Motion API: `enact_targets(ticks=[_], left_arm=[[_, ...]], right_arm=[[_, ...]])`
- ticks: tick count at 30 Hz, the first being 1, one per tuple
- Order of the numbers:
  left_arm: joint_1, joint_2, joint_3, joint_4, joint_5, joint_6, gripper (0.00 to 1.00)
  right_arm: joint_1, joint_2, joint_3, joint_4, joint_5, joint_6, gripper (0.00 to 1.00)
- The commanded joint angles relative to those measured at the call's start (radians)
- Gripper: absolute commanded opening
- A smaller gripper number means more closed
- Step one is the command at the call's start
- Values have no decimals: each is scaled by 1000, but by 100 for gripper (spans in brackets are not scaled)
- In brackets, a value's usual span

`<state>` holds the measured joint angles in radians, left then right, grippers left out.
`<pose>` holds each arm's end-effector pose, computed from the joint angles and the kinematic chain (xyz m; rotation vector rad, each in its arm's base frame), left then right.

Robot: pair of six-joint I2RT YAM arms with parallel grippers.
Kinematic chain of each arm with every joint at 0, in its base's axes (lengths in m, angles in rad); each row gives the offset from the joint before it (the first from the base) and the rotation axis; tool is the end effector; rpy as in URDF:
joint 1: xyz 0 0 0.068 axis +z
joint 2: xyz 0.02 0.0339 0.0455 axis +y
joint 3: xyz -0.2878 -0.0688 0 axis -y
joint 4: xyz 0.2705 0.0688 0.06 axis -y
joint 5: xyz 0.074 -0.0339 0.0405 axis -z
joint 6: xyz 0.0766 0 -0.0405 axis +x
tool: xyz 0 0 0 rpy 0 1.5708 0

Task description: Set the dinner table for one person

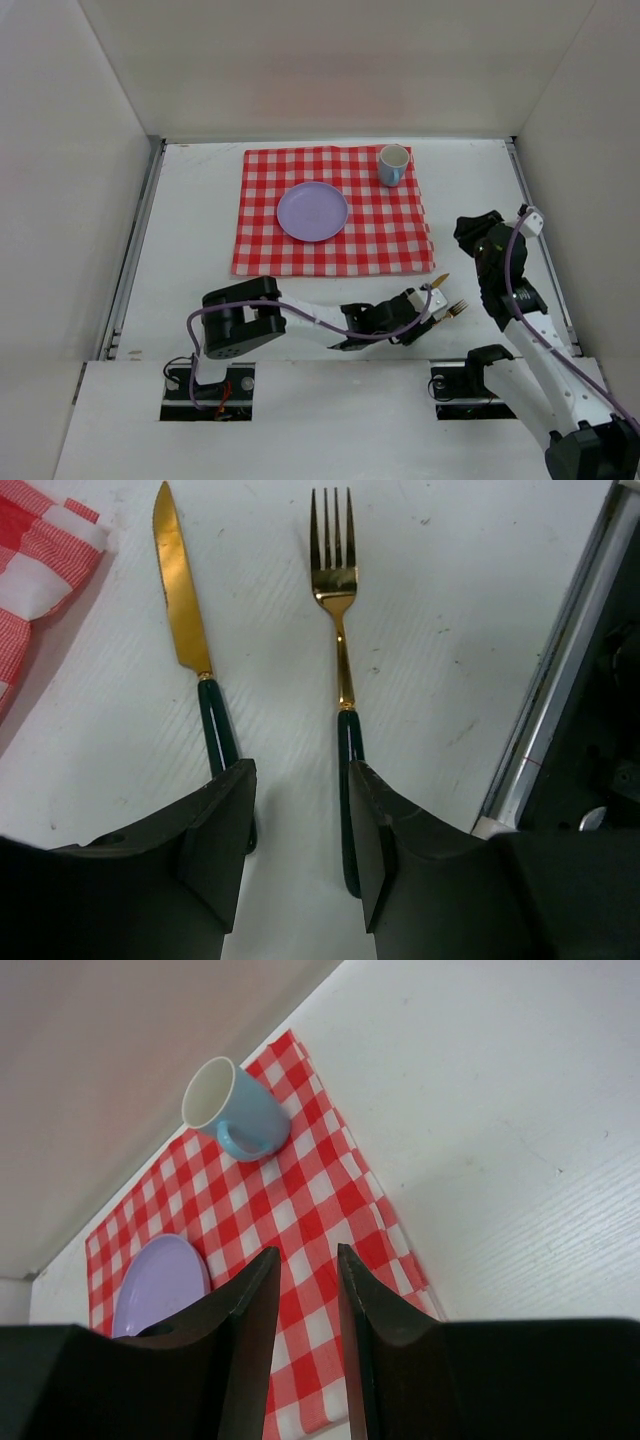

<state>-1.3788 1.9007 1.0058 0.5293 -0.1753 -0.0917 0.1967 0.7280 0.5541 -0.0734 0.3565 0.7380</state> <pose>0.1026 -0.4577 0.1589 1.1109 1.6840 -0.7980 0.2242 0.0174 0.2816 0.7237 1.6649 0.3417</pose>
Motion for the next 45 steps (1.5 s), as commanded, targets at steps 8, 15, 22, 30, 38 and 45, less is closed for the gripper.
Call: enact_targets(ticks=[8,15,22,30,38,45], left_arm=[[-39,27,77,-40,57,49,40],[-55,90,105,-69,5,98,39],[-70,143,126,-71,-21,129,23],[-136,40,74,-71,-38,196,7],[-125,-159,-24,-34,-131,204,6],[43,-422,-232,-40,-305,66,6]], right_arm=[[-30,33,-17,92,-85,34,35],[-32,19,-25,99,-96,35,35],[-32,5,-33,104,-94,38,35],[-61,-24,-45,103,-70,49,35],[-82,-252,-95,124,2,64,50],[-32,-279,-100,119,82,37,54]])
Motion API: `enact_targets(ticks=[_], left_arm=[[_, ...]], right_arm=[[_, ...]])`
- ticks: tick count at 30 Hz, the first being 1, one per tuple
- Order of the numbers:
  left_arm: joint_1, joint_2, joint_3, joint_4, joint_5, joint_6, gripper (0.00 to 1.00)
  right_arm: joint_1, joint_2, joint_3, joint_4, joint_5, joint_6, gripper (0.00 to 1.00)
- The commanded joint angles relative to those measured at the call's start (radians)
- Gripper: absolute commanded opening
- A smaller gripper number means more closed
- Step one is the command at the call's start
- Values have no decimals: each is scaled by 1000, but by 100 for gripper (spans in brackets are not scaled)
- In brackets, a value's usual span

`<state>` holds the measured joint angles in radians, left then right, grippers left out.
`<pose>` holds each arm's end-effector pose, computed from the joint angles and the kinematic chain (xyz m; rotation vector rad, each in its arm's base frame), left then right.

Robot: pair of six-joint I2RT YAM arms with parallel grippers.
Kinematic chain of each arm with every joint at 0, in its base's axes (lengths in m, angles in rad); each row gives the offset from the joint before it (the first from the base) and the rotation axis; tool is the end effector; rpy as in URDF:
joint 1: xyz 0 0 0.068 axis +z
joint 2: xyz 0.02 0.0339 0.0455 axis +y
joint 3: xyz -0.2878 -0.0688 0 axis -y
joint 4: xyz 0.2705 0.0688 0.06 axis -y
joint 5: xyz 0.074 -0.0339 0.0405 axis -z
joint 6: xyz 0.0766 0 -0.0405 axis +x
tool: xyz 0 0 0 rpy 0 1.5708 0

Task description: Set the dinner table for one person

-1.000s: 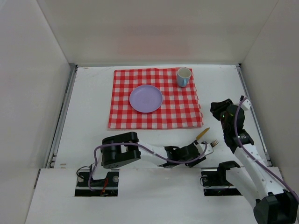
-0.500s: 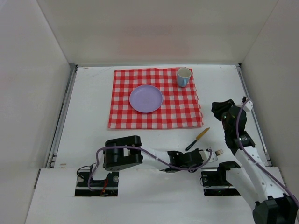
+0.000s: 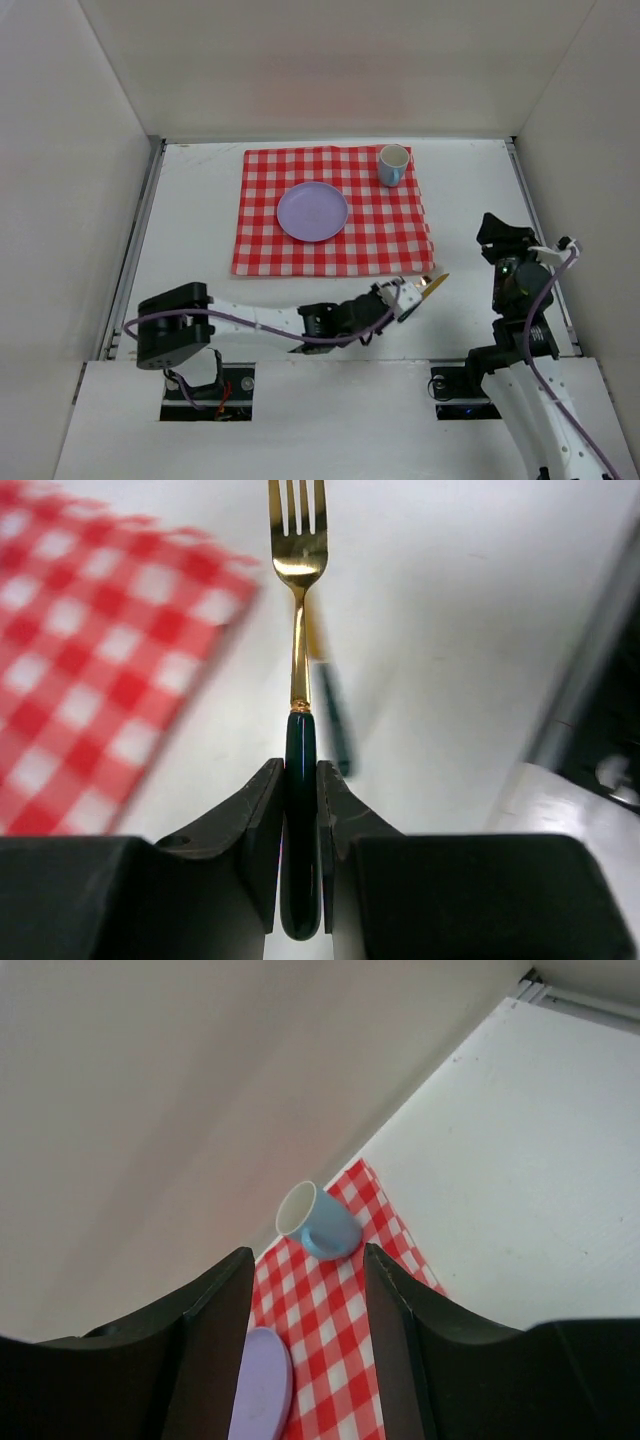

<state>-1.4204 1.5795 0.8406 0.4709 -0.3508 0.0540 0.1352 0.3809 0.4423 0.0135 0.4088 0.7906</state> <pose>0.0865 -0.3951 0.2248 1.0603 1.5402 -0.6372 0.1656 -0.0082 0.3078 0.7901 1.2959 0.4382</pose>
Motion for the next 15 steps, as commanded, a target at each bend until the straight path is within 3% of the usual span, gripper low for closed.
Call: enact_targets(ticks=[1,4,8,12,15], left_arm=[[135,-149,-107,14,-163,-118,6],[311,-272,-193,5,-207,-221,6],[597,-351,-224,-18,-147,-348,6],[807,-270,-160,-50,-87,-361,6],[904,-162,-80,-116,-65,-356,6]], right_arm=[[40,111,18,37,13,-16,54],[57,255,39,63,-83,-14,54],[100,429,49,132,-206,-2,54],[217,564,45,201,-186,-1,54],[280,644,67,217,-157,-13,54]])
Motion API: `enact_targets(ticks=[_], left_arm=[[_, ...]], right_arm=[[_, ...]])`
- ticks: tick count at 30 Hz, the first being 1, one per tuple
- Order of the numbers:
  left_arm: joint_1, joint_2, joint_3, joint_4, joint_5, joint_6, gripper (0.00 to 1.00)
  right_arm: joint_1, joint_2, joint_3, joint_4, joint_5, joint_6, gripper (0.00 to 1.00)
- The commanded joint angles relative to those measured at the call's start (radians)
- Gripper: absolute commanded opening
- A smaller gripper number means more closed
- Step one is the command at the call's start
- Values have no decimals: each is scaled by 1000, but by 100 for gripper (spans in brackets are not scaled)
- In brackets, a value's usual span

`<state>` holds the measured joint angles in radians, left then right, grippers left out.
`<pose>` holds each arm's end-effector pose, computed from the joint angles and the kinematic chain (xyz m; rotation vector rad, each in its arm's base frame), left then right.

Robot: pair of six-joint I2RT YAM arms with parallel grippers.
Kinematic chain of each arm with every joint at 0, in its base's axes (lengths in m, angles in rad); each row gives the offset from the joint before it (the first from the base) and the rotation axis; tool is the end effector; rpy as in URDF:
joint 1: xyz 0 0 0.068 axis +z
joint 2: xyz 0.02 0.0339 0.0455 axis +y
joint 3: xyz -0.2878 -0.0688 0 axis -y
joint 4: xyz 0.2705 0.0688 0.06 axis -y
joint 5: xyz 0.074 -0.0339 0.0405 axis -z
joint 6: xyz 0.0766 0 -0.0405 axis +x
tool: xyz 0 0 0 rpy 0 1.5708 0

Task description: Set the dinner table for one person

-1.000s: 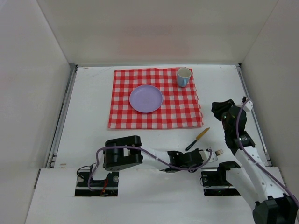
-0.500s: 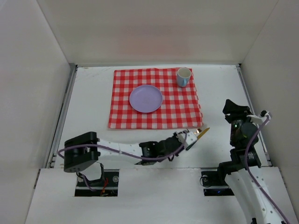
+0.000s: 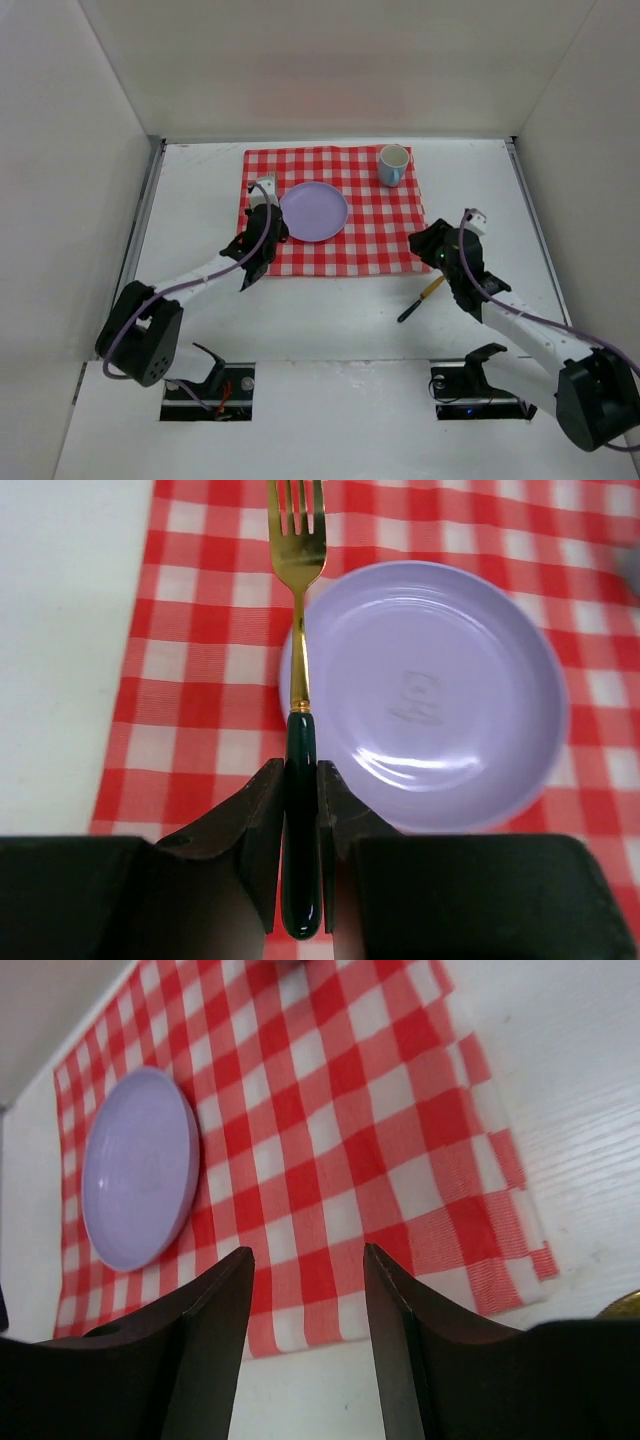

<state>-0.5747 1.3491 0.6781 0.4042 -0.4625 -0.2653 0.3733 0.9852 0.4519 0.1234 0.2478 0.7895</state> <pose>0.3068 -0.1580 0.2355 -0.0419 1.8118 -0.1717 0.2493 0.0775 0.2084 0.5721 1.9200 0.5114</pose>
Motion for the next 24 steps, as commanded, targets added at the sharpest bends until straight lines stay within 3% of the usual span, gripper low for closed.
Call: enact_targets(ticks=[1,6,24], left_arm=[[78,93,106,-76,53,-37,6],[124,174,155,-194,51,-19,6],[137,392,273,-286,-14,49,9]], right_arm=[[54,56,67,105,4,-18,54],[77,70,70,110,15,-30,54],[55,49,54,107,10,-35,54]])
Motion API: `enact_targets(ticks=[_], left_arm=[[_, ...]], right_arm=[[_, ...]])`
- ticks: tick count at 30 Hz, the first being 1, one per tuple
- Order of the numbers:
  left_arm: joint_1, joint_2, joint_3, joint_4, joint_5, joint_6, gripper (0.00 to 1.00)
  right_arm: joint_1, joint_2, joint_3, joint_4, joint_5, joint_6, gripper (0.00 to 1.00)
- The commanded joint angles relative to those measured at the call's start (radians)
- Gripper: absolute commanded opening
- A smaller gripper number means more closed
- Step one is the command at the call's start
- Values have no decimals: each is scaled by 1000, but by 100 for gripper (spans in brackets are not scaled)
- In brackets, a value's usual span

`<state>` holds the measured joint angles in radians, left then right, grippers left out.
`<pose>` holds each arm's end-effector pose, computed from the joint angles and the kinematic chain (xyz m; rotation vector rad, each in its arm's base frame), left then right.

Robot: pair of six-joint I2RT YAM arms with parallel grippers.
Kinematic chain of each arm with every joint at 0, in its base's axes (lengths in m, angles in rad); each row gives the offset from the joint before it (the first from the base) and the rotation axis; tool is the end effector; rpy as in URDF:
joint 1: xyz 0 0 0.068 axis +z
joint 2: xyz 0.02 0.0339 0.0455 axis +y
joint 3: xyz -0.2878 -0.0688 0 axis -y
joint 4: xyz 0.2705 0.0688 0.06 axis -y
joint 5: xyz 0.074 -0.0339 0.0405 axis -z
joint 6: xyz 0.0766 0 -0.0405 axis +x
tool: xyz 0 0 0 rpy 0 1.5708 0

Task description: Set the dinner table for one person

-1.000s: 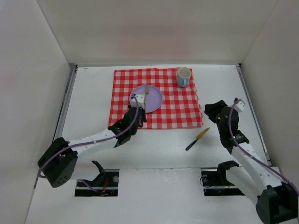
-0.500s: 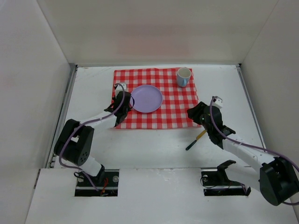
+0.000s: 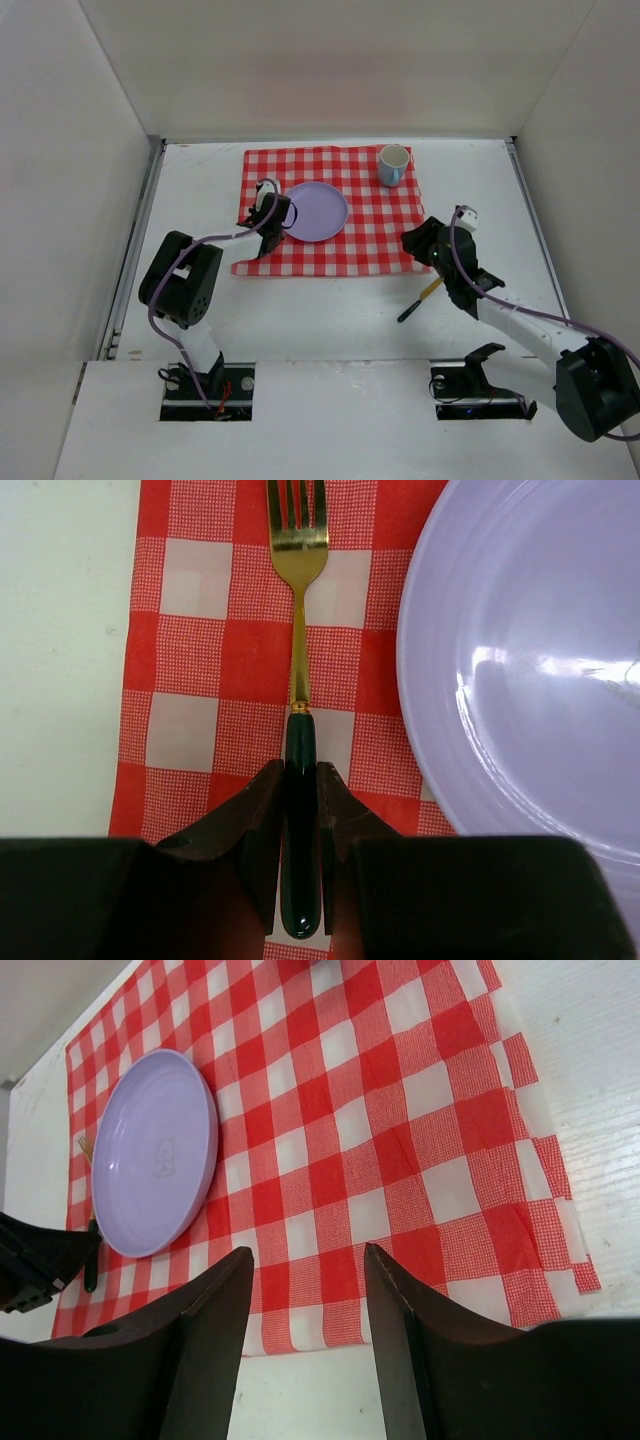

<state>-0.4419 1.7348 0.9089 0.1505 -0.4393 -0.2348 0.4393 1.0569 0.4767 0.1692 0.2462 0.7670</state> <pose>0.3812 -0.1443 0.1496 -0.0071 2.1744 0.1107 0.2556 0.0995 0.2068 0.4867 1.9491 0.5400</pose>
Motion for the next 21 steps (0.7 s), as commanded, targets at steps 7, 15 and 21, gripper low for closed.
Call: enact_targets(ticks=[7,15,21], left_arm=[[-13,-27,27,-28,-88,22,30],[-180,-334,-57,-29,-95,9,42],[-534,-307,-41,26,23,-37,38]], right_arm=[[-32,-34,23,58,2,-9,54],[-58,-63,16,49,-4,-9,45],[-95,-207,-1,-9,38,3,11]])
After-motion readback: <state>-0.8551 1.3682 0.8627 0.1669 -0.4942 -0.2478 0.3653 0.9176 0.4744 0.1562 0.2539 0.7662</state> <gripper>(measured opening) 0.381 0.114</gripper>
